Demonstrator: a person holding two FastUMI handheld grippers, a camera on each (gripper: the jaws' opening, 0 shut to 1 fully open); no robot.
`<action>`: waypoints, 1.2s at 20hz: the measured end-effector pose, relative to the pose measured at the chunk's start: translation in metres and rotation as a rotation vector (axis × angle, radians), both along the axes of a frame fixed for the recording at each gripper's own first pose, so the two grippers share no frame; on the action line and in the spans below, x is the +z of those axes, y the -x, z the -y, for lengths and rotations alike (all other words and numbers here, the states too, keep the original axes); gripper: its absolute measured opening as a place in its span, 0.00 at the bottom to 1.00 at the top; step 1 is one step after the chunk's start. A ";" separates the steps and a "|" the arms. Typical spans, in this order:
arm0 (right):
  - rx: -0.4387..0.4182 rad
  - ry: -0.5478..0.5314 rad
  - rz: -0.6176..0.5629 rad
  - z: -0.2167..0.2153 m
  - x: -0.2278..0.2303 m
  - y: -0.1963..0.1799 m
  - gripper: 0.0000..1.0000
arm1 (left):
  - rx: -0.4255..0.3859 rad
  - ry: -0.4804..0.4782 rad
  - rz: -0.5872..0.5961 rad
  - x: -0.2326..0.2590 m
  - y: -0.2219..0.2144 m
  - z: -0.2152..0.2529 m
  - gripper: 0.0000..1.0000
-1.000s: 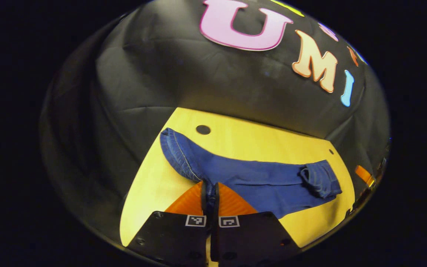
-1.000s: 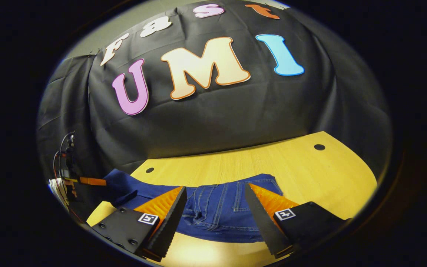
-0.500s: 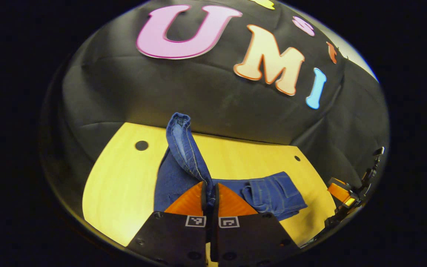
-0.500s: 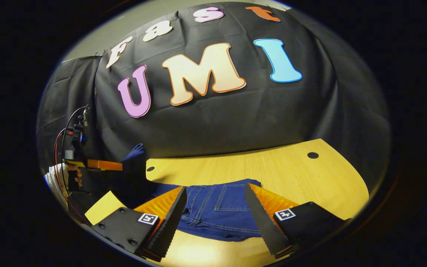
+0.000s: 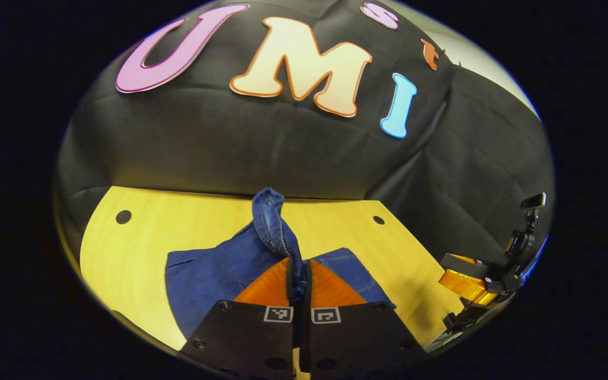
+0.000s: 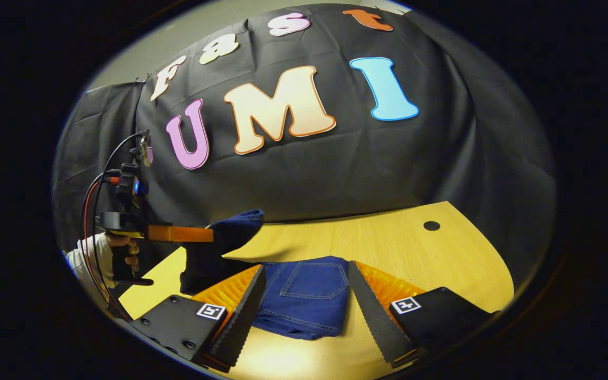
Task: Grasp the waist and the cuffs of the jeans and fold them to make the two legs overlap; first hold the waist and fold one-third of the jeans toward the cuffs, then hold the cuffs and fold the remaining one-third in the same direction to finish folding.
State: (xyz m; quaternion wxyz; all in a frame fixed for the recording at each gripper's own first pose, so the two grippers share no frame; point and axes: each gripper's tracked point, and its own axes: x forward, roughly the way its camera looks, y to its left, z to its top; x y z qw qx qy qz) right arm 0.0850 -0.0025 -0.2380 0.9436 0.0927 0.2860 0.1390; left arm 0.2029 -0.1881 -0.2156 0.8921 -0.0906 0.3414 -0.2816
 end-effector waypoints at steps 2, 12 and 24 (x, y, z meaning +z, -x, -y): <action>0.003 0.007 -0.009 0.011 -0.004 0.002 0.98 | -0.001 -0.006 -0.006 -0.016 0.000 0.023 0.00; 0.083 0.014 -0.018 0.021 -0.009 0.005 0.98 | 0.029 -0.079 0.089 -0.077 0.033 0.067 0.05; -0.065 0.080 0.384 -0.041 0.139 0.047 0.97 | 0.278 -0.162 0.530 0.104 0.102 -0.097 0.95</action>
